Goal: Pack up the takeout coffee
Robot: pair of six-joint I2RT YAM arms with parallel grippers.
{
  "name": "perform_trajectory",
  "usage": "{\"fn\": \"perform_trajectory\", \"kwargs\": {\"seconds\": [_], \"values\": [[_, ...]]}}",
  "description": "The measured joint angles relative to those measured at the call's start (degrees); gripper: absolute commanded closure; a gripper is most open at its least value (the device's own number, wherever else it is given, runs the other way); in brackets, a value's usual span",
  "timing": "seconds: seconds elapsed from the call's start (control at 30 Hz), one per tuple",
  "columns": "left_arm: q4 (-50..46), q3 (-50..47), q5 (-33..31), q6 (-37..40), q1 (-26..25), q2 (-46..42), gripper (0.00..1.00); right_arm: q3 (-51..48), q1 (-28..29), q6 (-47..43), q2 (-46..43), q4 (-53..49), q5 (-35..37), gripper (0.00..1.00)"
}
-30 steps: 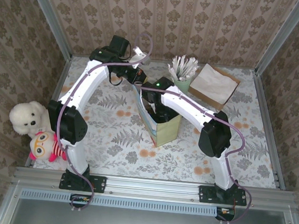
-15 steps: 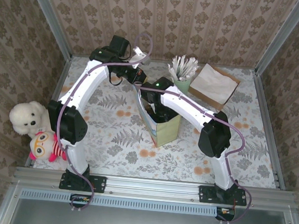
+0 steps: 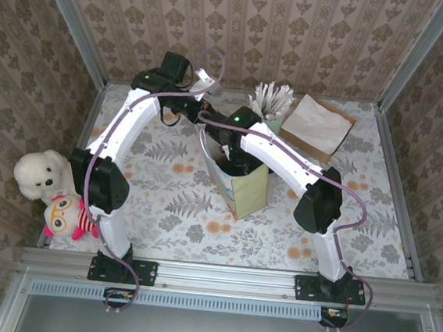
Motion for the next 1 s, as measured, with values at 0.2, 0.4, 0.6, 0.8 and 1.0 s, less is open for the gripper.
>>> {"fn": "perform_trajectory", "kwargs": {"seconds": [0.2, 0.4, 0.6, 0.8, 1.0], "values": [[0.0, 0.0, 0.1, 0.0, -0.6, 0.0, 1.0, 9.0, -0.1, 0.0, -0.7, 0.8, 0.9, 0.4], [-0.2, 0.0, 0.1, 0.6, -1.3, 0.0, 1.0, 11.5, -0.7, 0.0, -3.4, 2.1, 1.6, 0.4], [-0.5, 0.0, 0.0, 1.3, -1.5, 0.0, 1.0, 12.2, -1.1, 0.0, -4.6, 2.4, 3.0, 0.4], [-0.5, 0.0, -0.3, 1.5, -1.5, 0.0, 1.0, 12.4, -1.1, -0.2, -4.6, 0.4, 3.6, 0.4], [-0.5, 0.2, -0.7, 1.5, -1.5, 0.0, 1.0, 12.4, -1.1, -0.5, -4.7, -0.2, 3.3, 0.4]]}}
